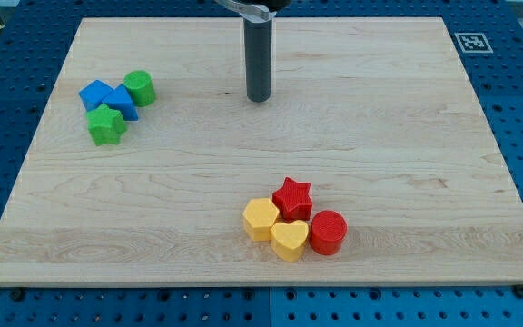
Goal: Move the blue cube to the right of the green circle
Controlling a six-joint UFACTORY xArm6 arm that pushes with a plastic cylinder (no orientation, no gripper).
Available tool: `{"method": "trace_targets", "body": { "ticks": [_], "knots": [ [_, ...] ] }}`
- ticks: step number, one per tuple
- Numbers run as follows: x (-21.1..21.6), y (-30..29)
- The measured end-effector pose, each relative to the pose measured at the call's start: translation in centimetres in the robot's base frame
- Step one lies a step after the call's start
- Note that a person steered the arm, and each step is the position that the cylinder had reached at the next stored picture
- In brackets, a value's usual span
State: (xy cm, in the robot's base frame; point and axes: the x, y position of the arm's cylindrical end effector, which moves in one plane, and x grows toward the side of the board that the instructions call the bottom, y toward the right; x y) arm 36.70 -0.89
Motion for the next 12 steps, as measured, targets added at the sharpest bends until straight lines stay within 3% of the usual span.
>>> {"method": "trace_targets", "body": {
  "ticks": [2, 6, 7, 8, 10, 12],
  "knots": [
    [-2.8, -1.2],
    [-5.4, -24.1],
    [-3.5, -25.2],
    [1.3, -28.1],
    [1.6, -27.1],
    [0.0, -20.5]
  ]
}}
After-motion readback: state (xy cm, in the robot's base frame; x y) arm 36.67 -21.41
